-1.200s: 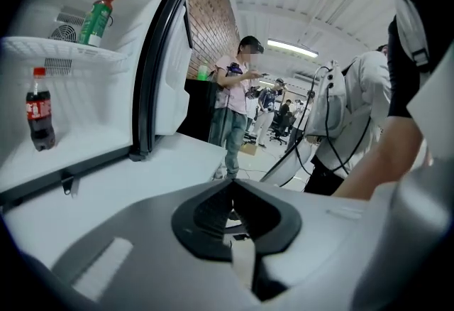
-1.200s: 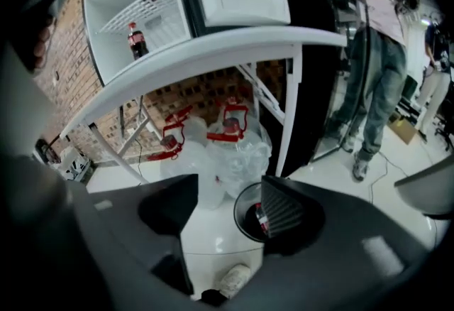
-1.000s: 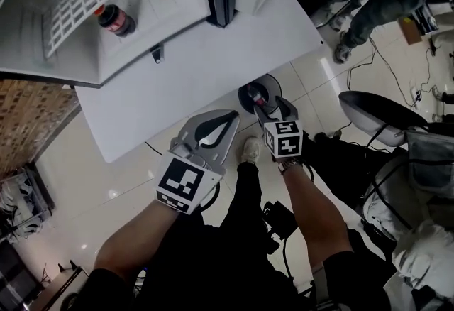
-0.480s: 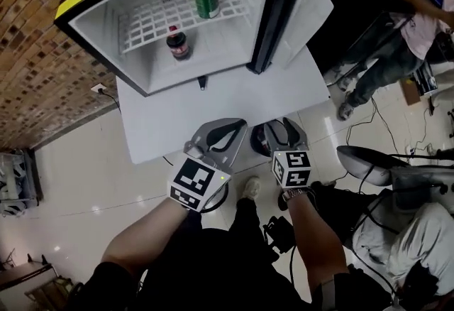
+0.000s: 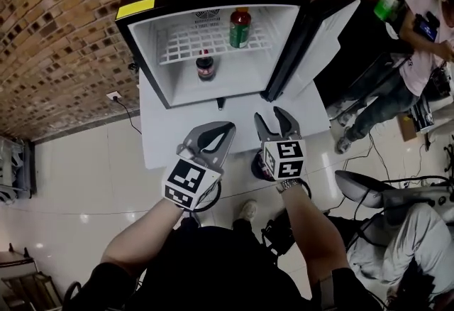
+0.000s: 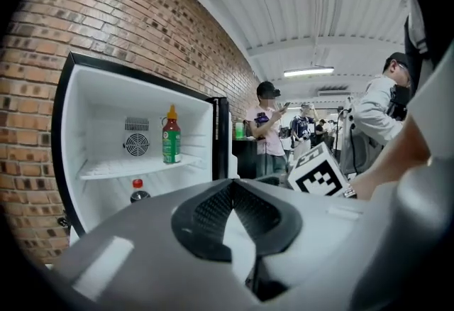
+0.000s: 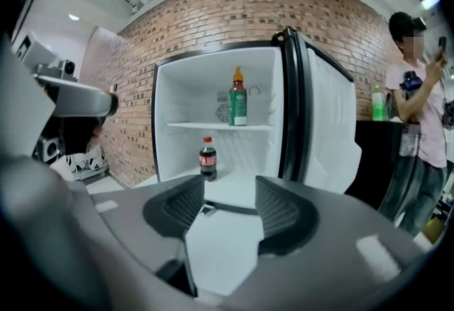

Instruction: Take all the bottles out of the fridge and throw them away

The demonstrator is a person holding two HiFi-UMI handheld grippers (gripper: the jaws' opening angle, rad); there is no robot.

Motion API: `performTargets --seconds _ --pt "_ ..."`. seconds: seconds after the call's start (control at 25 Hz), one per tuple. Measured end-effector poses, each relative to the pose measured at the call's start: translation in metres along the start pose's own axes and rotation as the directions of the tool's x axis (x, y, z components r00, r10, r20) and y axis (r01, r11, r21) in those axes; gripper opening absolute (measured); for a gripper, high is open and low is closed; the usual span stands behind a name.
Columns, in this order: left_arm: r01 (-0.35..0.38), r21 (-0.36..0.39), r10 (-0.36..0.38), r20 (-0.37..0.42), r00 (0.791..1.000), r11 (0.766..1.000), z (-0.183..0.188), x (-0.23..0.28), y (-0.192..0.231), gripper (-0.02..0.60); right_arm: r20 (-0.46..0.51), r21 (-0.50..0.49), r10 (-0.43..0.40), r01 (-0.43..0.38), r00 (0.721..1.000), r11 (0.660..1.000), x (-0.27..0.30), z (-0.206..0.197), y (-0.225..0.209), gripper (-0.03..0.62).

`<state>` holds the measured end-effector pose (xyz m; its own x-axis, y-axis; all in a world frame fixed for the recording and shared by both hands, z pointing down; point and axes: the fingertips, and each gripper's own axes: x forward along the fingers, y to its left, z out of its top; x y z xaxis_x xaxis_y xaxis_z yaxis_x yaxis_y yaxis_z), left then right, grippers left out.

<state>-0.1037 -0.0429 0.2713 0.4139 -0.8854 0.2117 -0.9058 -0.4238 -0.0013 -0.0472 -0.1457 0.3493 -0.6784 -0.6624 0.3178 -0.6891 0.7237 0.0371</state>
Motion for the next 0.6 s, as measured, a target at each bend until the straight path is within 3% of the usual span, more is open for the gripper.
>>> performTargets --seconds 0.28,0.6 --pt "-0.058 0.023 0.057 0.029 0.998 0.998 0.012 -0.015 0.026 0.003 0.086 -0.048 0.022 -0.018 0.996 0.999 0.033 0.073 0.009 0.224" --pt "-0.118 0.026 0.117 0.046 0.992 0.993 0.022 -0.025 0.057 0.003 0.095 -0.094 0.025 -0.016 0.995 0.995 0.074 0.118 0.004 0.224"
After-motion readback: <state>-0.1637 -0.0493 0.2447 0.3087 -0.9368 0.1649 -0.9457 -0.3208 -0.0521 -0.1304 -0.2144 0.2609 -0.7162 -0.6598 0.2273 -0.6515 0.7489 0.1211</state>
